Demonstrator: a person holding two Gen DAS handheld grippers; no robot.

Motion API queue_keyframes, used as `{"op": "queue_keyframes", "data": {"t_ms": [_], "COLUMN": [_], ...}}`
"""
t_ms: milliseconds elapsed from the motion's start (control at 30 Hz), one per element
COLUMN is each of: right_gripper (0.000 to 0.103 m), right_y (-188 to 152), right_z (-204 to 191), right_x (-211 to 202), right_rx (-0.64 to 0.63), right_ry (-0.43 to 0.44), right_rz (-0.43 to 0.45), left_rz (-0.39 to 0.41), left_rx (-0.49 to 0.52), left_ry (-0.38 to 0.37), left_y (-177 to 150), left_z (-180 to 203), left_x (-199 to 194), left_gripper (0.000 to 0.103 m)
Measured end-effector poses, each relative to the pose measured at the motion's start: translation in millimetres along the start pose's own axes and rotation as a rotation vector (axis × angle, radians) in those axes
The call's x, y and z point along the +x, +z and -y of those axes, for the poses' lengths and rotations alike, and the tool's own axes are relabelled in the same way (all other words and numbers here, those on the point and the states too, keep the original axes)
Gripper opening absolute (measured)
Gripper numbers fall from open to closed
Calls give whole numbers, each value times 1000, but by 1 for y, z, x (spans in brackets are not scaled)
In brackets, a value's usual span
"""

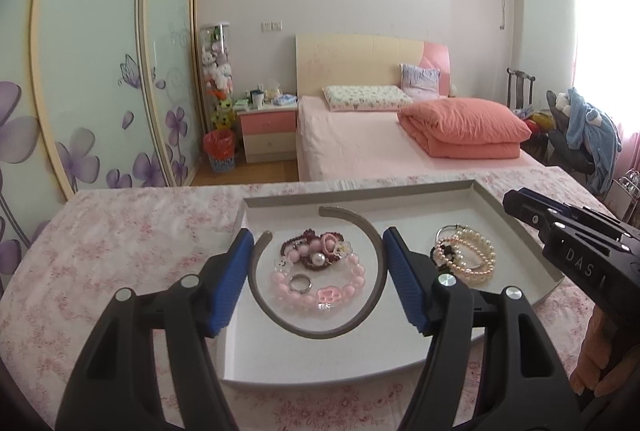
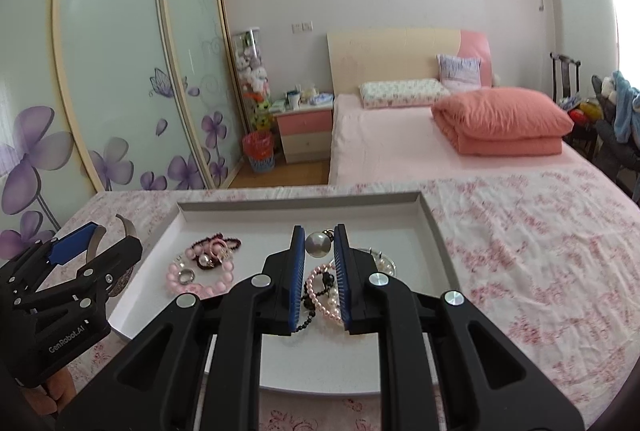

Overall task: Organize jewelry
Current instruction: 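Open the left tool to drop the bangle while the right tool releases the earring in the tray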

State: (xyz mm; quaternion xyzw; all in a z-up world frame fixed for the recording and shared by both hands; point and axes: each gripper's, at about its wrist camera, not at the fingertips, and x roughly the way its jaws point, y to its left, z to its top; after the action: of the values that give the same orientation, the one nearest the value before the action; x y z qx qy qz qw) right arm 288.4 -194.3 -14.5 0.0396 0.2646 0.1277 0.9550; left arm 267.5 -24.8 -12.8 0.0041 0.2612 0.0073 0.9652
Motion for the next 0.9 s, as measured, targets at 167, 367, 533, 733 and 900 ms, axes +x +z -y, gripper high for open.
{"op": "queue_keyframes", "data": {"t_ms": [167,367,533,733,900], "right_gripper": [18,36,38,41,46], "right_y": [-3,-4,-3,-3,-5], "right_z": [0,6,13,10,9], "right_x": [12,8,8,4,-2], "right_rx": [9,27,44,29,11], "right_ry": [36,28,6,-4,-14], "right_rz": [-43,-35,-32,-26,-16], "left_rz": [-23,-39,-58,-61,-56], "left_rx": [7,15,15,9,-18], "left_ry": [-5,-10,-7,20,30], "left_y": [-4,-7,-9,-9,-6], "left_z": [1,4,5,2,-10], "left_x": [14,24,33,39,36], "left_gripper": [65,65,65,66,67]}}
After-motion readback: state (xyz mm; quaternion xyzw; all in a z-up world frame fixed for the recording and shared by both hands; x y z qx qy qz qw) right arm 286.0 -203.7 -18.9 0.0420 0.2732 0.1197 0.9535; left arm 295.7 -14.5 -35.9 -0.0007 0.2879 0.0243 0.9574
